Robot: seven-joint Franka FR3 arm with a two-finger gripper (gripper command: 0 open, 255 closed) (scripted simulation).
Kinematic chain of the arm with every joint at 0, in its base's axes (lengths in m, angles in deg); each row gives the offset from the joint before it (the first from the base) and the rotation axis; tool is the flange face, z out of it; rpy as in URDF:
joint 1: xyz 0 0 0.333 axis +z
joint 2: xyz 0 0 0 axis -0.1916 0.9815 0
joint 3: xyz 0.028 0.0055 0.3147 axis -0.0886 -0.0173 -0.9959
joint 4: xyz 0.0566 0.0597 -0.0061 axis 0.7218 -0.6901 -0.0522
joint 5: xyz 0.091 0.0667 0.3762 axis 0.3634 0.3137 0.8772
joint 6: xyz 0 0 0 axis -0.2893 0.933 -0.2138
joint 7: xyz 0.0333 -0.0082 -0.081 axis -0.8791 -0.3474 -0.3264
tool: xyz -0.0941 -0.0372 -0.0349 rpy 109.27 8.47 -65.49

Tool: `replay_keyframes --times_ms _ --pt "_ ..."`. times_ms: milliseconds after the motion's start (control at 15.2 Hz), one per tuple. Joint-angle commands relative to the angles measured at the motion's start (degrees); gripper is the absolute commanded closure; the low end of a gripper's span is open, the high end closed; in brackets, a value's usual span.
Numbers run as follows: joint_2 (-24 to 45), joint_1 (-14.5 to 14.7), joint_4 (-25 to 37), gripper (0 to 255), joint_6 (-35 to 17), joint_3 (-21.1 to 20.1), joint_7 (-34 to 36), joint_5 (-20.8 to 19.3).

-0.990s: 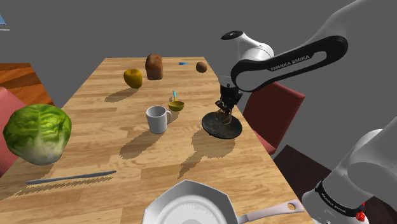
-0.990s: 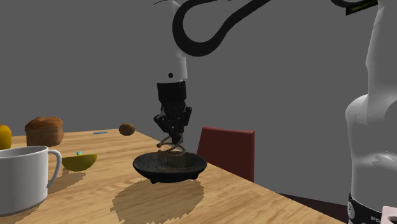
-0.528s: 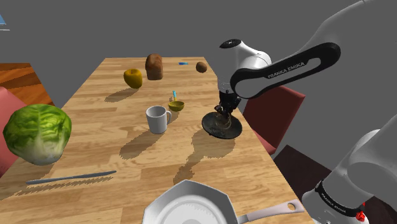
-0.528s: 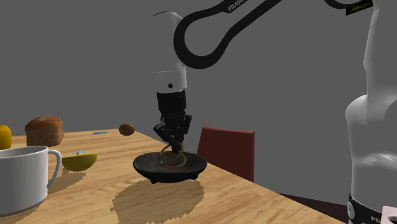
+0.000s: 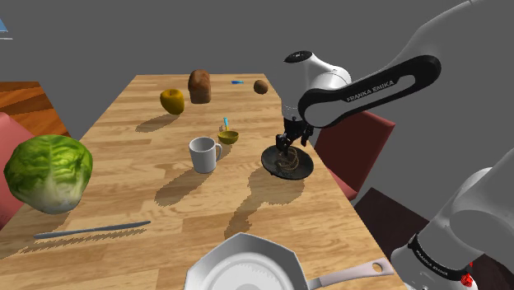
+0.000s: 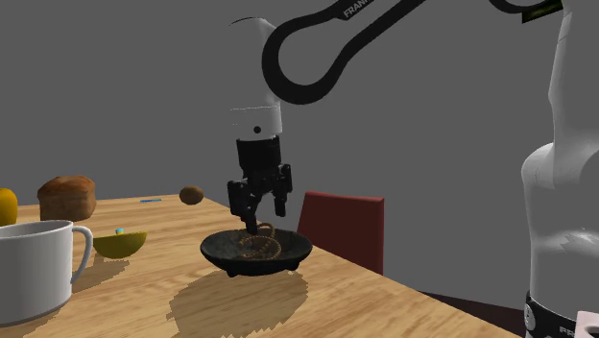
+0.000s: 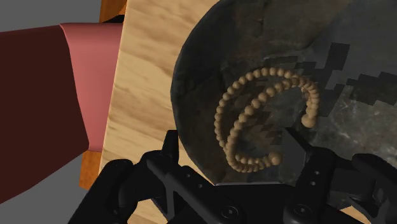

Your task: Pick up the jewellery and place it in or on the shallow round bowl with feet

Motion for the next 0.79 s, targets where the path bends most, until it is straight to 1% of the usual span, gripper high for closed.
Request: replay_keyframes --times_ms 0,132,396,726 --pt "0.0 0.0 0.0 0 0.0 0.0 0.0 0.0" --pt "0.0 0.0 0.0 0 0.0 0.0 0.0 0.0" --pt "-2.7 0.7 4.6 0 7.2 -0.4 -1.2 1.9" --pt "-2.7 0.7 4.6 0 7.2 -0.4 -1.2 1.9"
